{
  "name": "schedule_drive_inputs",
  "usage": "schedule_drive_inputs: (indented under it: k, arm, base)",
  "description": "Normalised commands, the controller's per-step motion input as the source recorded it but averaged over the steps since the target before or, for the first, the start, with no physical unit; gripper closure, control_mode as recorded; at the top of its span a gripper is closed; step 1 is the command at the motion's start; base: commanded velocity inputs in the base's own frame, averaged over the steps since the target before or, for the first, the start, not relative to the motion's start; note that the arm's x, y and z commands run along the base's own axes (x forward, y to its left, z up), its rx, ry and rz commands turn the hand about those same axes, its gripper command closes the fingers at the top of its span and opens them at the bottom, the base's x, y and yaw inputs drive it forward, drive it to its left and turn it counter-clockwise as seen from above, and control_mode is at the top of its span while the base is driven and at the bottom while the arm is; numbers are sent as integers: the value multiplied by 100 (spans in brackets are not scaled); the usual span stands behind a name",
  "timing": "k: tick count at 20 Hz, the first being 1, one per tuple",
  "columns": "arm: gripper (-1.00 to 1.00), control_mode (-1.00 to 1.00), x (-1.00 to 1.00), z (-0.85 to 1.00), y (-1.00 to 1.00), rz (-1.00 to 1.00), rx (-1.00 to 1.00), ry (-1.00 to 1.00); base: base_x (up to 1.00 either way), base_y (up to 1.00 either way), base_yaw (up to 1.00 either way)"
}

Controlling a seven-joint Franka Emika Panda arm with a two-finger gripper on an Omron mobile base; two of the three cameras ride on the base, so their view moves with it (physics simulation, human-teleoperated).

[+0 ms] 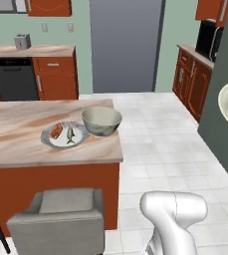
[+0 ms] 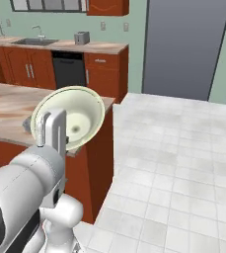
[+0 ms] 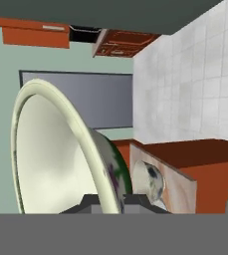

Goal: Take the smaller bowl and place it next to the appetizer plate on the dining counter , and place the larger bowl next to the plate with cooked food.

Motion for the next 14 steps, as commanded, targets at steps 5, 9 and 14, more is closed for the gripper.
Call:
schedule_drive_inputs:
  k: [5, 9, 14]
  arm:
    - [100, 100, 0, 0, 0, 0, 0, 0]
    - [100, 100, 0, 0, 0, 0, 0, 0]
    - [100, 100, 0, 0, 0, 0, 0, 0]
  base:
    - [-97, 100, -1]
    - [-67, 100, -5]
    - [-100, 56, -1]
